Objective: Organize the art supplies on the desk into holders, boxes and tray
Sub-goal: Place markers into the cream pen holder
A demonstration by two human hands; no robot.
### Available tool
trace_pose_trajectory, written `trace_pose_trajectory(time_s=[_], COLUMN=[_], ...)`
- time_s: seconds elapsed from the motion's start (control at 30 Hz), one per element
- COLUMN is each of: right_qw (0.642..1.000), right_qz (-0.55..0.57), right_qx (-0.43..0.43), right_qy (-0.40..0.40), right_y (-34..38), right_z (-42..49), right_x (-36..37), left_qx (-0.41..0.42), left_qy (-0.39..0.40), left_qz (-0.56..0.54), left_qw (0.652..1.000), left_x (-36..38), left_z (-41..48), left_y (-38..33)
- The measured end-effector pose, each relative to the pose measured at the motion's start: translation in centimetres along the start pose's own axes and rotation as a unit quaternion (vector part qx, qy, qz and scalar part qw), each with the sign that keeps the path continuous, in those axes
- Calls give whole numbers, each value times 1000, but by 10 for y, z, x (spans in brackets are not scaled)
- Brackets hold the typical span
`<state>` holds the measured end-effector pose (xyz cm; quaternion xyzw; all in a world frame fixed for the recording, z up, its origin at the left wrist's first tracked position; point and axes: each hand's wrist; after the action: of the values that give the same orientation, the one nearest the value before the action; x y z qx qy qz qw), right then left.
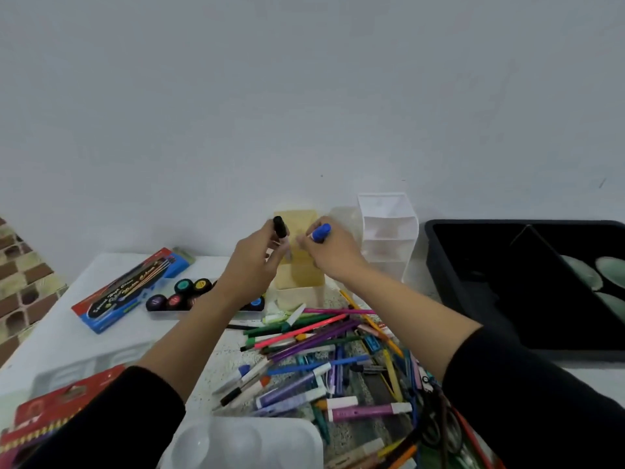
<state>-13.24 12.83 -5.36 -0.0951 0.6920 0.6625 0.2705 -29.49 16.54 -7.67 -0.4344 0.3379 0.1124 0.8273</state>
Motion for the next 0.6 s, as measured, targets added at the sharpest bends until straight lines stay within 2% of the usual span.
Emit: trace_pose_trajectory(time_s=[0.1, 0.27, 0.6], right_qw=[996, 985, 975], right_qz=[-84, -148, -159], right_qx=[4, -28, -98], right_qy=[13, 79, 122], right_y=[-4, -10, -19], right_z=[9, 8, 2], right_x=[7, 12, 12], left_qx=[20, 80, 20], left_qy=[22, 11, 7], left_qz=[56, 149, 105], left_qw=[998, 986, 994], left_x=[5, 7, 12], left_z=[1, -1, -7], left_y=[20, 37, 44])
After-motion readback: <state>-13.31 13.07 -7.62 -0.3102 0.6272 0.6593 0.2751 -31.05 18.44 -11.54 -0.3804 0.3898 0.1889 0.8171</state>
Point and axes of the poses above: each hand's wrist, its own z-axis towards the middle knuckle, its own x-axis out of the palm, y = z × x, and after that the axes turned 2 degrees about -x, right-handed
